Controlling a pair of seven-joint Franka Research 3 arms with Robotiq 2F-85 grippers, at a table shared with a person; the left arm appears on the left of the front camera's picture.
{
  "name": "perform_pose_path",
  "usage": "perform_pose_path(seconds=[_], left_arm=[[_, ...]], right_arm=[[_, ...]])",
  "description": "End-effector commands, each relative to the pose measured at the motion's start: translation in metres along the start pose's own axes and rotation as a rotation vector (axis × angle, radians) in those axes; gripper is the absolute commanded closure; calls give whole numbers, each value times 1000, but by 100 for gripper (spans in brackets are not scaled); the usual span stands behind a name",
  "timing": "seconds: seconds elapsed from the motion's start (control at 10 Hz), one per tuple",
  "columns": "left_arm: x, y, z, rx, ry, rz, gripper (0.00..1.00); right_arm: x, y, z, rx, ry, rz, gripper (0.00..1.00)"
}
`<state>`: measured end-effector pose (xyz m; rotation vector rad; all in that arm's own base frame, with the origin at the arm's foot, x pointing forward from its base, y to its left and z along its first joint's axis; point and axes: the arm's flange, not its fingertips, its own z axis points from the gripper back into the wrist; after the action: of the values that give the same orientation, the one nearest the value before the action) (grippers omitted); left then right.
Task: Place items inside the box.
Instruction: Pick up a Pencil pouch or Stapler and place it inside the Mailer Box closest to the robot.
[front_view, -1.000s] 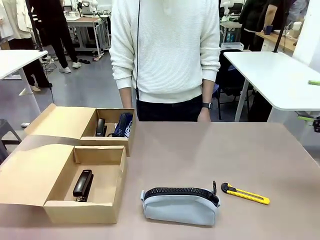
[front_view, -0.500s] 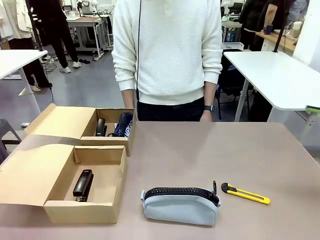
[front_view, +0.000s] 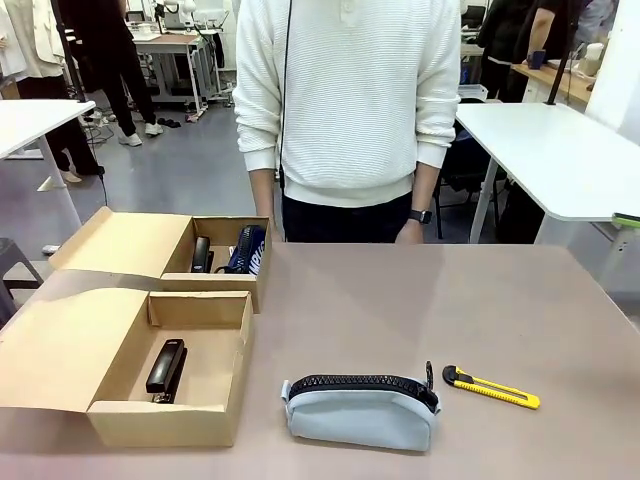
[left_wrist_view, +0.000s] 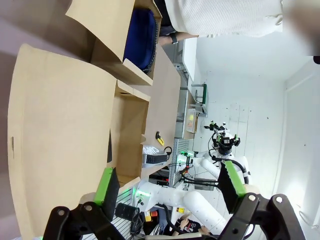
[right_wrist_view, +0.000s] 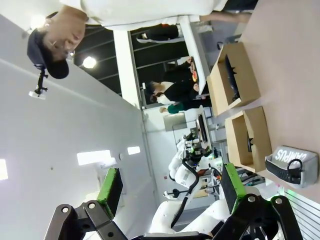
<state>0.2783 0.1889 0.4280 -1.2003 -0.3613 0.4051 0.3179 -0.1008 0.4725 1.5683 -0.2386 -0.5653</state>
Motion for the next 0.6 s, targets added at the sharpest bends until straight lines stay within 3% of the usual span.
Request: perform_pose_path(seconds=[0.0,0.3,0.5], left_arm=[[-2,0,0,-17,3,-18,0],[-2,0,0,-17,3,-18,0],[-2,0,0,-17,3,-18,0]], right_arm=[[-1,1,3,-4,12,6,0],[0,0,0,0,0,0,0],[-7,41,-91,-322,138,347,0]])
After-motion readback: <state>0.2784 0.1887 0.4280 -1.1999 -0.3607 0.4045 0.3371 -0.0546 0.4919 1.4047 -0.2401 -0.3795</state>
